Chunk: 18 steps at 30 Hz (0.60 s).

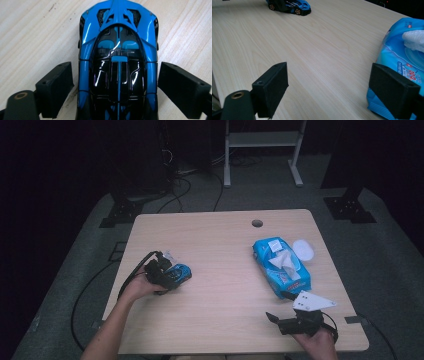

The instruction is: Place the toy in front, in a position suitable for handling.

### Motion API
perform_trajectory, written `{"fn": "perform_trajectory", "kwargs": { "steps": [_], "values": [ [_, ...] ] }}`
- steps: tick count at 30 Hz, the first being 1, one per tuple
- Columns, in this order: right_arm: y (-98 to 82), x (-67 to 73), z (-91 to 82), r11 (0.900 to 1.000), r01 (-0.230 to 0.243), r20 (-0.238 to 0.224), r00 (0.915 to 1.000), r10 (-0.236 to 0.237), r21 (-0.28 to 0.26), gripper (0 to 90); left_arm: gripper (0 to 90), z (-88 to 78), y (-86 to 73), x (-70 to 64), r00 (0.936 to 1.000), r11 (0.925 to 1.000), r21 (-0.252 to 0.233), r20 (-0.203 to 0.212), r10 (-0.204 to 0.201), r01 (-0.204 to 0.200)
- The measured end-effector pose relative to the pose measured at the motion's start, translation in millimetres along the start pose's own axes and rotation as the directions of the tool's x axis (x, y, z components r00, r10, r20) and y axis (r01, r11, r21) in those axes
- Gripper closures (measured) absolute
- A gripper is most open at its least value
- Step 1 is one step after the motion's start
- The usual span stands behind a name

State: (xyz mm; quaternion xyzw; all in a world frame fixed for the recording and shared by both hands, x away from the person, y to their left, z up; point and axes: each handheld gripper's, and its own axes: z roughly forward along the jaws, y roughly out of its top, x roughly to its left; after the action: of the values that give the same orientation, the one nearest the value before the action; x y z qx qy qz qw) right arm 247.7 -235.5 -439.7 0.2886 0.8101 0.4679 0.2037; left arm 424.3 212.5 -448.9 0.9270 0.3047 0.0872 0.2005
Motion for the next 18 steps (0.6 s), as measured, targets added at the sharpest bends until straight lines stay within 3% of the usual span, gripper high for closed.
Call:
{"fn": "perform_trajectory", "kwargs": {
  "steps": [9, 14, 18],
  "values": [
    [0.1, 0.4, 0.1, 1.0, 0.004, 0.001, 1.0, -0.004, -0.001, 14.8, 17.1, 2.6, -3.3, 5.3, 0.9996, 0.9996, 0.019, 0.022, -0.02, 0.019],
    [0.3, 0.6, 0.5, 1.0, 0.005, 0.0, 1.0, -0.005, 0.004, 15.0, 22.4, 1.4, -2.9, 4.4, 0.9997, 0.9999, 0.015, 0.023, -0.005, 0.005],
    [0.6, 1.3, 0.0, 1.0, 0.009, 0.002, 1.0, -0.009, 0.001, 15.0, 25.5, 1.4, 3.5, 2.9, 0.9995, 0.9983, 0.057, 0.029, 0.009, -0.011]
  ]
}}
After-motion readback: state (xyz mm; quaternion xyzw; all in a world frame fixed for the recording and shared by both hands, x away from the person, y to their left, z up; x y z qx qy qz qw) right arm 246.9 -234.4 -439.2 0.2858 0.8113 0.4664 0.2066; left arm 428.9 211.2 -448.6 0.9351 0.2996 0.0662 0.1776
